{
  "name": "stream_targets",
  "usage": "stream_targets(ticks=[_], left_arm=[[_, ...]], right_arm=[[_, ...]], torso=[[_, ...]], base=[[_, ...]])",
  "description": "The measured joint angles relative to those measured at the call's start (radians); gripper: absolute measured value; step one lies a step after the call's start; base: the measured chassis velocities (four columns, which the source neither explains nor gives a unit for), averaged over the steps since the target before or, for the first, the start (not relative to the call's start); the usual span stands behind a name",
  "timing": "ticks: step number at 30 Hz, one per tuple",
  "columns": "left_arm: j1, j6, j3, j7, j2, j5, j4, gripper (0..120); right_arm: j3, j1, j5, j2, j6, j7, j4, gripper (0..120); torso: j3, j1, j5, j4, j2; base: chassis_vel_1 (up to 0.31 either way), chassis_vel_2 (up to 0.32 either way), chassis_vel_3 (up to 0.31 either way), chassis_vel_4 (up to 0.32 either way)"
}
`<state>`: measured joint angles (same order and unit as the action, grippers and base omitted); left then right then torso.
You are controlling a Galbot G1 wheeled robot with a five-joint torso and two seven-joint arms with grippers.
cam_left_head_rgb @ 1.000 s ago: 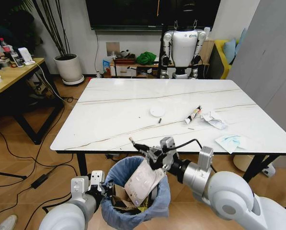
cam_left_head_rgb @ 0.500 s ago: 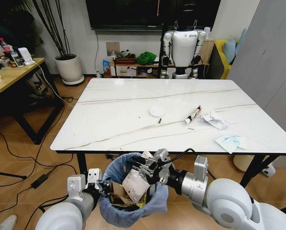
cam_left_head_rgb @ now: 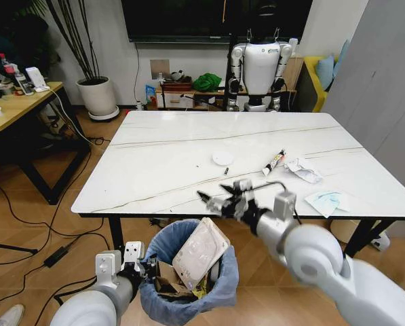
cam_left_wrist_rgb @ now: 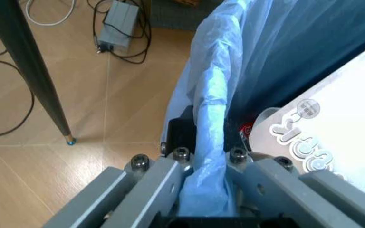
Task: Pick up the trash bin and place the trash from the table into it.
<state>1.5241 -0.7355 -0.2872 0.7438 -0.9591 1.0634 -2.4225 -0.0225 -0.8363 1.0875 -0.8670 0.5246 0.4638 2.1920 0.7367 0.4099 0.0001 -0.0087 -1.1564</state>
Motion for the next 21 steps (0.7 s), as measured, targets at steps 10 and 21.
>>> stream_targets(ticks=[10,21], left_arm=[[0.007,0.000,0.009,0.000,-0.002,-0.001,-0.002,0],[0.007,0.000,-0.002,0.001,-0.004,-0.001,-0.002,0]], right_arm=[[-0.139,0.281,0.110,-0.083,0.069,0.250,-0.232,100],[-0.247,0.430,0.205,-0.269,0.084,0.414,-0.467,100]], torso=[[0.000,0.000,-0.0004,0.0002,0.000],[0.000,0.000,-0.0003,0.0004,0.000]], base=[[0.000,0.000,0.000,0.000],[0.000,0.000,0.000,0.000]])
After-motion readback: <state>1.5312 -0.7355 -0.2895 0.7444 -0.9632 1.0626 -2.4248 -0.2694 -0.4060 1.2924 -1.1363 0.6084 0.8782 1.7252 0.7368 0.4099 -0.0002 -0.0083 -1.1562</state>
